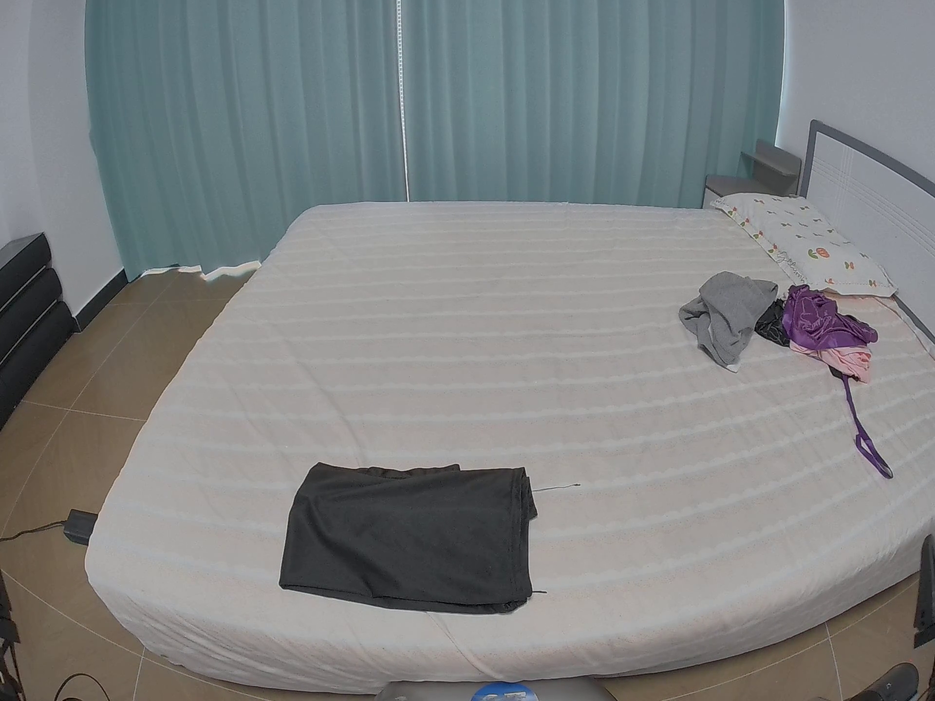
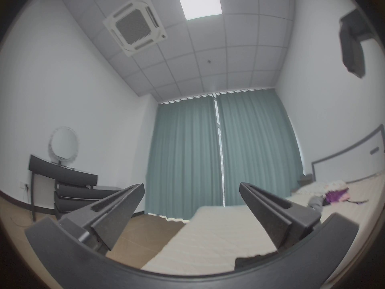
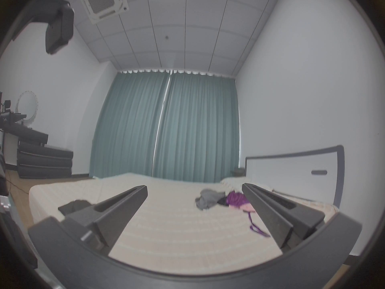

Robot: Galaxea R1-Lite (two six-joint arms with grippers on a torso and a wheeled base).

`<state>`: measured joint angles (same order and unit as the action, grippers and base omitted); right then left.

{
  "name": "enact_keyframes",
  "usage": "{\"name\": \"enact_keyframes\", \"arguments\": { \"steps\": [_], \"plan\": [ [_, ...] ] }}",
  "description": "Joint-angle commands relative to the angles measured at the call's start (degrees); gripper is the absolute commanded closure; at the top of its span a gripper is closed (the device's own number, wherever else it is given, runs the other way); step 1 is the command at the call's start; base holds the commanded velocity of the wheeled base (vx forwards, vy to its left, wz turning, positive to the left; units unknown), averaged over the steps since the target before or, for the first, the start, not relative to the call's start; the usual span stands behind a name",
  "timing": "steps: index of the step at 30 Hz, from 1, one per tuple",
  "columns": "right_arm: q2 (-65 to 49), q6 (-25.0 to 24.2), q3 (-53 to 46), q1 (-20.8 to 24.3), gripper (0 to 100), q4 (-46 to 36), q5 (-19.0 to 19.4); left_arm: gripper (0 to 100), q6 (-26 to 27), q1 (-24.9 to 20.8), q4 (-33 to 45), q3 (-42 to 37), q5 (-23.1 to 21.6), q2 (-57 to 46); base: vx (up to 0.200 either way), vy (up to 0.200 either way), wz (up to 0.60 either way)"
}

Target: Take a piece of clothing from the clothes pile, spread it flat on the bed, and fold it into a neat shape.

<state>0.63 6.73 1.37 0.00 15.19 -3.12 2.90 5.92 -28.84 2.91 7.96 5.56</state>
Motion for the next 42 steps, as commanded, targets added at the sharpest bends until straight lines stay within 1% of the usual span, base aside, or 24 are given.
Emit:
{"name": "enact_keyframes", "arguments": {
  "steps": [1,3,4,8,11,13,14,15,17,21,23,25,27,29,30,31,33,34,35,36,42],
  "plan": [
    [-0.63,-0.93,-1.37,0.00,0,-5.87,-0.04,0,0.09,0.05,2.65,-2.91,-2.34,-0.11,0.000,0.000,0.00],
    [-0.63,-1.54,-1.37,0.00,0,-10.44,-0.13,0,0.09,0.05,6.43,-2.91,-5.24,-0.11,0.000,0.000,0.00],
    [-0.63,-2.16,-1.28,0.00,0,-11.15,0.22,0,0.09,0.05,8.36,-2.91,-6.47,-0.11,0.000,0.000,0.00],
    [-0.63,-2.69,-1.28,-0.09,0,-10.79,0.57,0,0.09,0.05,13.02,-2.91,-8.22,-0.11,0.000,0.000,0.00],
    [-0.63,-4.27,-1.19,-0.09,0,-11.23,0.84,0,0.09,0.05,16.89,-2.91,-10.77,-0.11,0.000,0.000,0.00],
    [-0.55,-5.67,-1.37,-0.26,0,-13.43,1.45,0,0.09,-0.04,19.17,-2.91,-11.21,-0.11,0.000,0.000,0.00],
    [-0.55,-5.85,-0.66,-0.18,0,-17.12,1.89,0,0.09,-0.04,20.67,-2.91,-11.39,-0.11,0.000,0.000,0.00],
    [-0.55,-6.11,-0.31,-0.18,0,-18.97,1.89,0,0.17,-0.04,21.72,-2.91,-11.48,-0.11,0.000,0.000,0.00],
    [-0.55,-6.03,-0.22,-0.18,0,-18.18,1.89,0,0.09,-0.04,24.27,-2.91,-11.56,-0.11,0.000,0.000,0.00],
    [-0.55,-6.11,-0.49,-0.18,0,-17.47,1.89,0,-0.44,-0.04,25.06,-2.91,-13.06,-0.11,0.000,0.000,0.00],
    [-0.55,-6.11,-0.49,-0.18,0,-17.47,1.89,0,-0.44,-0.12,25.15,-2.91,-13.06,-0.11,0.000,0.000,0.00],
    [-0.55,-5.94,-0.57,-0.18,0,-17.47,1.89,0,-0.35,-0.04,25.15,-2.91,-11.56,-0.11,0.000,0.000,0.00],
    [-0.55,-5.94,-0.49,-0.18,0,-17.47,1.98,0,-0.44,-0.04,25.15,-2.91,-8.40,-0.11,0.000,0.000,0.00],
    [-0.63,-5.85,-0.57,-0.09,0,-17.39,2.15,0,-0.70,0.05,25.85,-2.91,-2.60,-0.29,0.000,0.000,0.00],
    [-0.63,-5.85,-0.49,-0.09,0,-17.39,2.15,0,-0.88,0.05,25.94,-2.91,-0.93,-0.29,0.000,0.000,0.00],
    [-0.63,-5.85,-0.49,-0.09,0,-17.39,2.15,0,-1.14,-0.04,26.03,-2.91,-0.93,-0.29,0.000,0.000,0.00],
    [-0.63,-5.85,-0.57,-0.09,0,-17.39,2.15,0,-3.60,-0.04,26.29,-2.91,-3.74,-0.29,0.000,0.000,0.00],
    [-0.63,-5.85,-0.57,-0.09,0,-17.39,2.15,0,-3.60,-0.04,26.29,-2.91,-3.74,-0.29,0.000,0.000,0.00],
    [-0.63,-5.85,-0.57,-0.09,0,-17.39,2.15,0,-4.83,-0.04,28.23,-2.91,-5.85,-0.20,0.000,0.000,0.00],
    [-0.63,-5.85,-0.57,-0.09,0,-17.39,2.15,0,-4.48,-0.12,29.55,-2.83,-7.08,-0.29,0.000,0.000,0.00],
    [-0.63,-5.94,-0.57,-0.09,0,-17.30,2.15,0,-4.57,-0.12,28.93,-2.91,-6.64,-0.29,0.000,0.000,0.00]
  ]
}}
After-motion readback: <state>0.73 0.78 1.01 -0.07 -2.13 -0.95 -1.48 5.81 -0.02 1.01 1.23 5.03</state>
